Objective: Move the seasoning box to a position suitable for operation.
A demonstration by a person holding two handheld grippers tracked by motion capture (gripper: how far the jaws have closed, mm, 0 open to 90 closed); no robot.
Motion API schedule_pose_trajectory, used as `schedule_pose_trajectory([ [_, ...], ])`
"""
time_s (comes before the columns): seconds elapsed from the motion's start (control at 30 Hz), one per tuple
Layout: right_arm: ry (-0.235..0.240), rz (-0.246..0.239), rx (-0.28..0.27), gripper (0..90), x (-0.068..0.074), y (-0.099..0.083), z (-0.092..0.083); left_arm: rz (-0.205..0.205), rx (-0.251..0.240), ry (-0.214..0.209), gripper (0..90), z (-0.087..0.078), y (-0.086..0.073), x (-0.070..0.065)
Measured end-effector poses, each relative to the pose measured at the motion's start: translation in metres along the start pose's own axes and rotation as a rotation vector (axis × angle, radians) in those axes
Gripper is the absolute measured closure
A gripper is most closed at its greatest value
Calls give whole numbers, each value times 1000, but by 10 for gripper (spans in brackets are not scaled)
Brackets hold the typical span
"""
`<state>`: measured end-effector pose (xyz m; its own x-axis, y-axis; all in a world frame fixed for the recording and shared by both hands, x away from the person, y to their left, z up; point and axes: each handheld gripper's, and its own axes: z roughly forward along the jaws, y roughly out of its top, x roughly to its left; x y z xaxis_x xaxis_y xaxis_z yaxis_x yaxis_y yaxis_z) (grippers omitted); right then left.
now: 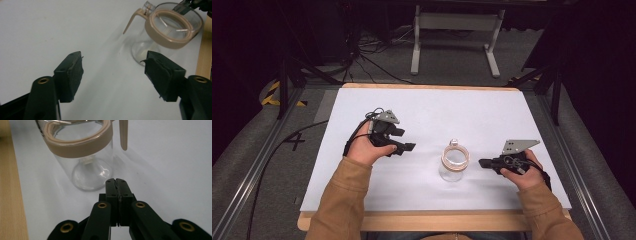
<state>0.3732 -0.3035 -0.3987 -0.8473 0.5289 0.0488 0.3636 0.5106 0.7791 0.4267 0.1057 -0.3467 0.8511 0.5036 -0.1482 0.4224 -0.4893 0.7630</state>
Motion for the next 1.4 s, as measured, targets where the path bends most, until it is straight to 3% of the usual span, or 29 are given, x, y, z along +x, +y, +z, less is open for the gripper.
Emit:
schedule_pose_trajectory([
  [0.1,-18,14,-6,899,-3,-2,-6,14,-5,-12,475,1,12,-5],
  [0.13,-18,14,-6,899,-3,-2,-6,14,-5,-12,553,1,12,-5],
  [0.17,-24,27,-9,899,-5,-3,-10,18,-16,-36,553,3,16,-6],
  [0.27,-38,45,-19,899,-10,-5,-16,49,-43,-91,728,10,25,-10],
  [0.47,-53,71,-33,899,-17,-9,-24,92,-29,-163,875,38,43,-18],
  [0.63,-56,82,-47,899,-20,-11,-29,111,-42,-208,892,63,57,-22],
  [0.77,-54,82,-56,897,-21,-11,-30,99,-43,-211,886,78,64,-22],
  [0.93,-49,84,-56,894,-20,-12,-30,95,-32,-252,876,96,69,-22],
  [1.4,-35,76,-51,890,-18,-10,-26,90,2,-256,871,106,69,-22],
])
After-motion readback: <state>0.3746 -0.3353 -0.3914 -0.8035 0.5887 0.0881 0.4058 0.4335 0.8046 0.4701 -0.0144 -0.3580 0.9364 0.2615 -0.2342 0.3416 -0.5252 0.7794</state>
